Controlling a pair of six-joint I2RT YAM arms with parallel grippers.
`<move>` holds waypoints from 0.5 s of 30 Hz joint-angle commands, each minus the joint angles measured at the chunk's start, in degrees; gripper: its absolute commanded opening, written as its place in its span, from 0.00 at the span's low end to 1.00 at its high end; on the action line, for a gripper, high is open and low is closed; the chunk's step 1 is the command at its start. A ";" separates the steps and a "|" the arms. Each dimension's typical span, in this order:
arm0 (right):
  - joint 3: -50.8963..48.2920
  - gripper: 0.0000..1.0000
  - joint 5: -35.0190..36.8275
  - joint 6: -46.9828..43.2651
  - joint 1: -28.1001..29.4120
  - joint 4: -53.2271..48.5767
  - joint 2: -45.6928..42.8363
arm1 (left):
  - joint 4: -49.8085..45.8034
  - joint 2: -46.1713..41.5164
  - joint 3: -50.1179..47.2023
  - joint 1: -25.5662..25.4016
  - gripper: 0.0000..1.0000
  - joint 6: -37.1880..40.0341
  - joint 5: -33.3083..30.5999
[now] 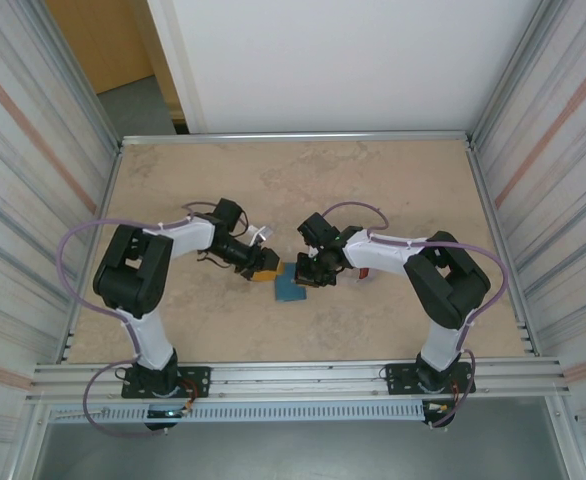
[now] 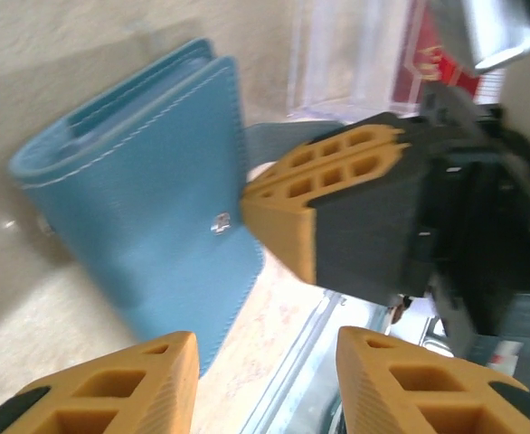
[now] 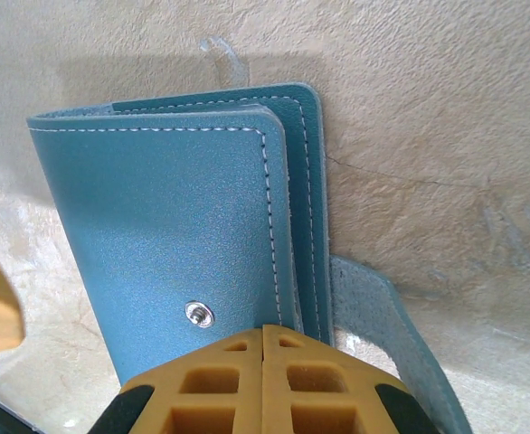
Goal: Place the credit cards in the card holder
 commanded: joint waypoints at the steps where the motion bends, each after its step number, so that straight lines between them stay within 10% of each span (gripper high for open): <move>1: -0.98 0.00 1.10 -0.25 -0.31 -0.89 2.34 | -3.33 1.92 -0.12 -1.18 0.44 1.98 -3.73; 15: -3.49 0.00 1.10 -0.42 -1.81 -0.46 1.44 | -5.20 4.76 1.73 -2.39 0.46 2.97 -4.25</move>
